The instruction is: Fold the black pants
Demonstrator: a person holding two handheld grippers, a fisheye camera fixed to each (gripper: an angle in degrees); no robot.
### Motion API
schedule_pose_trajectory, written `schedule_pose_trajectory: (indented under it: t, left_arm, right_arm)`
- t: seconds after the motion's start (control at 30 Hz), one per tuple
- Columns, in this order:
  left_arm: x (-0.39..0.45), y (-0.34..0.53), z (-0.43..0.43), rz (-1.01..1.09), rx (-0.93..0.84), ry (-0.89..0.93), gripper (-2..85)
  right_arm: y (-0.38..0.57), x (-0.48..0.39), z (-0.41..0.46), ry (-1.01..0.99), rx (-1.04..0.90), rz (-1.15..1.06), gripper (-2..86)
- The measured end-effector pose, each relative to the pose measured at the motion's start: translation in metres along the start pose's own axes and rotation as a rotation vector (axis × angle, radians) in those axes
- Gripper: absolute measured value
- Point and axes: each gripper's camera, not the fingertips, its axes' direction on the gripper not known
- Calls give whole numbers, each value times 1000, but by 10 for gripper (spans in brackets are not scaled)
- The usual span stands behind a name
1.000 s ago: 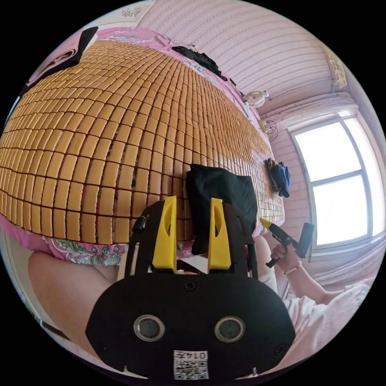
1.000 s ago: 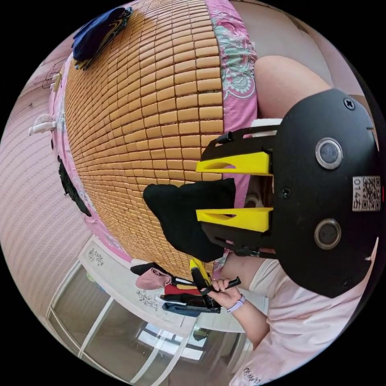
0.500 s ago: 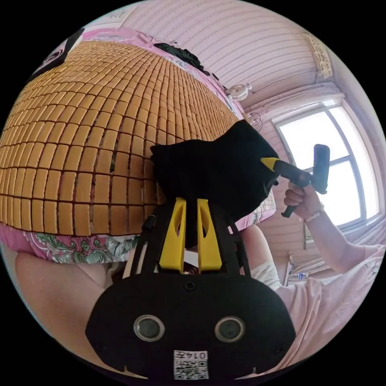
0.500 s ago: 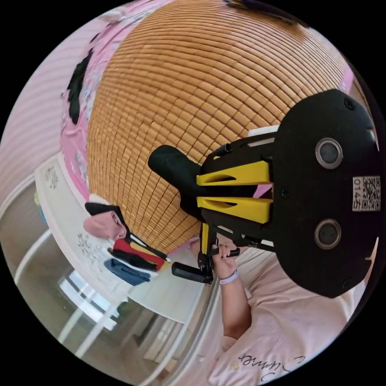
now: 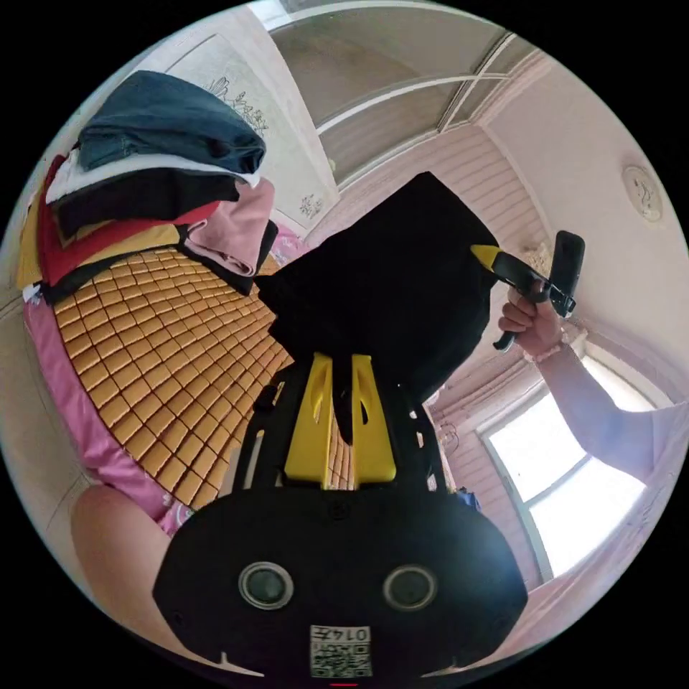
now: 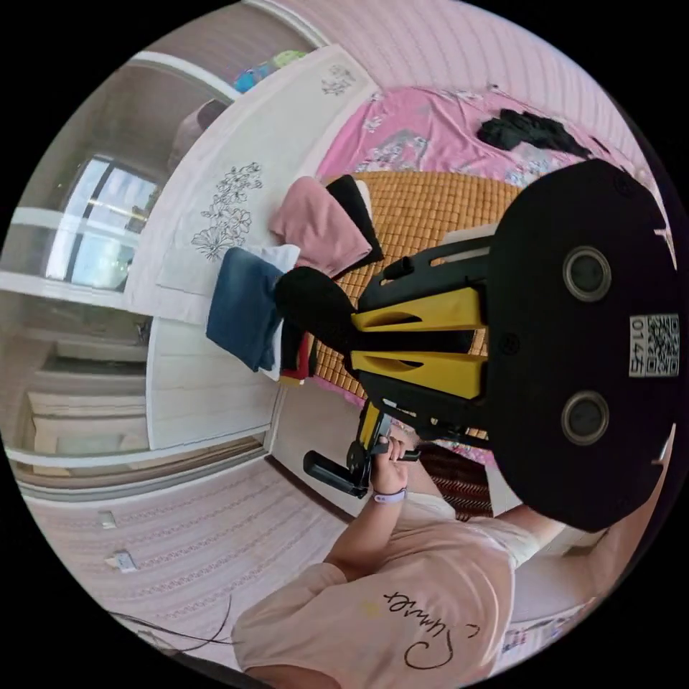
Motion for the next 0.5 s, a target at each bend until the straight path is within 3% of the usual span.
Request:
schedule_pose_trajectory:
  t: [0.07,0.2,0.27,0.37,0.5]
  left_arm:
    - [3,-14,3,-17,98,-29,43]
    - [21,-82,39,13,236,-12,53]
    - [28,-119,57,0,307,-11,100]
    - [14,-154,97,-65,189,-28,152]
    - [0,-109,105,-43,36,-76,151]
  right_arm:
    - [-50,29,4,34,-64,-180,35]
    - [-115,124,10,121,-178,-255,43]
    - [-153,207,22,252,-229,-98,61]
    - [-152,280,55,429,-240,278,120]
    - [-72,279,90,520,-187,419,117]
